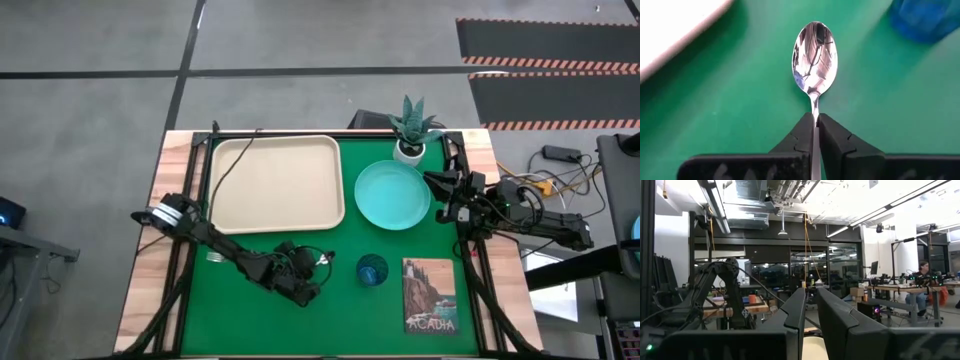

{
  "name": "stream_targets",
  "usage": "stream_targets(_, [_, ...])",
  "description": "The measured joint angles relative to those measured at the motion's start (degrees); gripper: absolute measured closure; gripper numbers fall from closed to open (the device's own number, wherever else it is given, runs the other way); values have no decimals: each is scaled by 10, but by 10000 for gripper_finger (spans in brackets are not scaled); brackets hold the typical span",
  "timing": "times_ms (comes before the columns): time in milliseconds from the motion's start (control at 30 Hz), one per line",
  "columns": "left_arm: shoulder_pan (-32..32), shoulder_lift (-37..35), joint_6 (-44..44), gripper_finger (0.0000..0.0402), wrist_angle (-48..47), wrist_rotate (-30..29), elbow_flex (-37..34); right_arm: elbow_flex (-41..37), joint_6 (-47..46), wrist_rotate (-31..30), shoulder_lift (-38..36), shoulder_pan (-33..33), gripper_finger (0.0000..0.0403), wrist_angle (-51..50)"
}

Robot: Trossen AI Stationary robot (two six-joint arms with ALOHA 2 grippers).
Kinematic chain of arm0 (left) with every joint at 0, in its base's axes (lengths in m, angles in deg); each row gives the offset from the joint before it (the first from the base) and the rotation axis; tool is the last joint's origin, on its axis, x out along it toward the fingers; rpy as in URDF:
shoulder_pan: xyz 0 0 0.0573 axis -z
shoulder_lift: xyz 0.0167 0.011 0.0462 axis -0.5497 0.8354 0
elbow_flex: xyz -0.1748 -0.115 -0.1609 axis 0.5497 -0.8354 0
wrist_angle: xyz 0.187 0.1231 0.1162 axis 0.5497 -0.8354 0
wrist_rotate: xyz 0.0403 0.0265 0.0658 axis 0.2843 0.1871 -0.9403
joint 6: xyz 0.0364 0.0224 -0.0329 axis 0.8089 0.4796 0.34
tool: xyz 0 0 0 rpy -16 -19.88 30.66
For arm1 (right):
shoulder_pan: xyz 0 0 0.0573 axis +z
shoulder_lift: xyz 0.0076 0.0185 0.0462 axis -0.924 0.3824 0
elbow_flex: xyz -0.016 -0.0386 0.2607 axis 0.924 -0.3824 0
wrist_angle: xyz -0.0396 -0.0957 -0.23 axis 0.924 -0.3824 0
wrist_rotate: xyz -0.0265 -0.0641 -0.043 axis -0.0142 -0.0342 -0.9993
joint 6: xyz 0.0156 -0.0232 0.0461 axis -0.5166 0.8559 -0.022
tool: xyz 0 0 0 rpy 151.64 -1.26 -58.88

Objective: Pick and place plate/cup/fork/spoon on tray
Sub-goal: Put the orange spoon on the white tray

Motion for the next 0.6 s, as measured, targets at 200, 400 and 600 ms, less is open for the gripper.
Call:
stream_targets(200, [-8,-55,49,400,1,-15,-2,0,-1,0,0,0,360,0])
stream_targets(400, [-24,-129,108,400,4,-28,-7,0,-1,0,0,0,360,0])
stream_targets(600, [-32,-209,124,401,-48,-78,-19,0,0,0,0,0,360,-1])
